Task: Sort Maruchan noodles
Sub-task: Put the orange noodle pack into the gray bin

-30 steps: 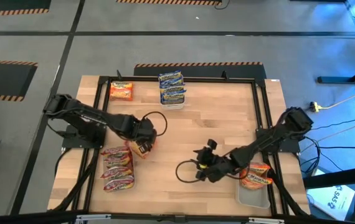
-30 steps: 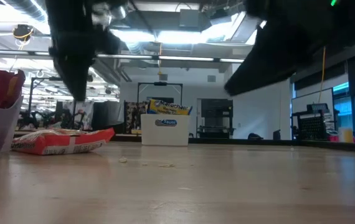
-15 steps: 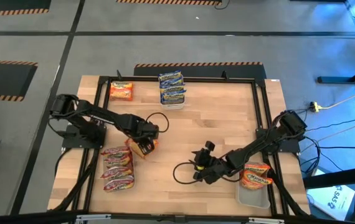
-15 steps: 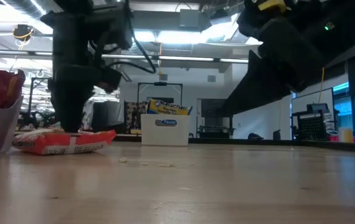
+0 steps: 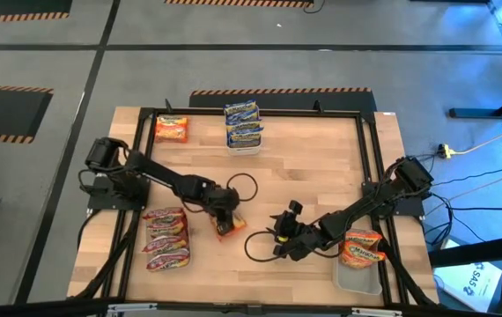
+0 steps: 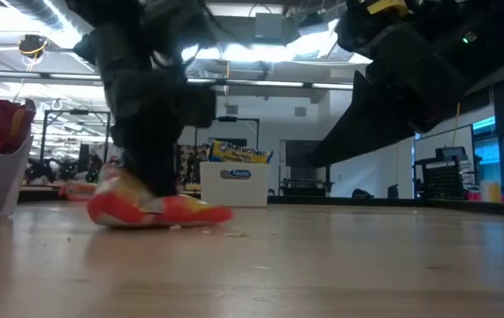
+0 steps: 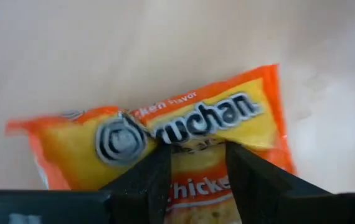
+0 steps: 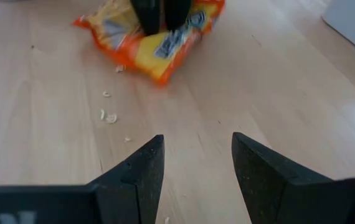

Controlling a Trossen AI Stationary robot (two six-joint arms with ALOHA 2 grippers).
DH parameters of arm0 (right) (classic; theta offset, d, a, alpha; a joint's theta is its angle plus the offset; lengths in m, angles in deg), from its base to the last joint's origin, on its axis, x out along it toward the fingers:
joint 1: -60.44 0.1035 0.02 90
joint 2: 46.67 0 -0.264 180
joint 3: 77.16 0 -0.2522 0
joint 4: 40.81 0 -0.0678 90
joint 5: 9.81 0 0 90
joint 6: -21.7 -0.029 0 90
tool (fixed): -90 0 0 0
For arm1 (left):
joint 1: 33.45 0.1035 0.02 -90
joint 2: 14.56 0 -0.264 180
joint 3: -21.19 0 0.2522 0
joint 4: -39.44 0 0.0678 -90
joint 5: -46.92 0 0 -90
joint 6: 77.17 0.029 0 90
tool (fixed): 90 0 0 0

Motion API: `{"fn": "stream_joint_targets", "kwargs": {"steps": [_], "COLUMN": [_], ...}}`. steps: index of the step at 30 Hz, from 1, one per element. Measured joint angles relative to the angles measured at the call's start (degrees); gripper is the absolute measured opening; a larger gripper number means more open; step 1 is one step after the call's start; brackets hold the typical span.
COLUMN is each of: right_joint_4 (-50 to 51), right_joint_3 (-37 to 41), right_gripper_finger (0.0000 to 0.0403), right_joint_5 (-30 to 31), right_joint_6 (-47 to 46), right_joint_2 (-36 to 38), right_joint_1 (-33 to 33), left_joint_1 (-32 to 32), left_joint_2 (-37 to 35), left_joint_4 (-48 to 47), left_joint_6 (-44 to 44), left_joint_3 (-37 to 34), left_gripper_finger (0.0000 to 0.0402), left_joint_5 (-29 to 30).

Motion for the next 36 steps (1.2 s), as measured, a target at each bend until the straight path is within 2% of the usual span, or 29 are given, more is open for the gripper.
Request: {"fn": "stream_joint_targets", "kwargs": {"steps": [3,8,13,17,20,23,26,29,32,36], "right_joint_4": [0.02,0.37,1.11,2.30,2.94,2.82,2.86,3.04,2.89,3.50], "right_joint_3": [0.00,-0.01,-0.11,-0.15,-0.15,-0.15,-0.15,-0.04,-0.04,-0.04], "right_gripper_finger": [0.0172,0.0172,0.0172,0.0172,0.0172,0.0172,0.0172,0.0178,0.0205,0.0258], "right_joint_5": [-0.08,-2.13,-2.66,-2.51,-3.74,-6.16,-10.22,-13.65,-16.10,-22.73], "right_joint_6": [0.00,0.27,1.51,1.49,1.05,-0.69,-3.55,-6.79,-8.86,-10.99], "right_joint_2": [0.00,0.74,3.76,6.14,7.54,7.74,7.74,7.74,7.74,7.54], "right_joint_1": [0.00,0.00,0.00,0.02,0.02,-0.05,-1.06,-2.67,-4.48,-8.00], "left_joint_1": [-1.49,-2.91,-4.44,-6.06,-7.08,-8.34,-10.37,-13.09,-15.33,-16.85], "left_joint_2": [0.32,6.47,11.58,11.70,9.31,5.54,1.79,-0.02,-0.24,0.30], "left_joint_4": [7.29,21.37,22.57,22.40,16.17,6.25,-5.86,-13.96,-13.54,-6.76], "left_joint_6": [1.68,1.94,5.30,11.16,13.94,14.81,14.31,11.74,9.56,8.50], "left_joint_3": [0.25,1.02,6.78,12.43,15.77,17.28,17.36,16.52,13.55,8.32], "left_gripper_finger": [0.0144,0.0144,0.0144,0.0144,0.0144,0.0144,0.0144,0.0144,0.0144,0.0144], "left_joint_5": [0.05,-1.75,-2.32,-2.31,-2.16,0.54,8.07,16.91,21.40,22.31]}}
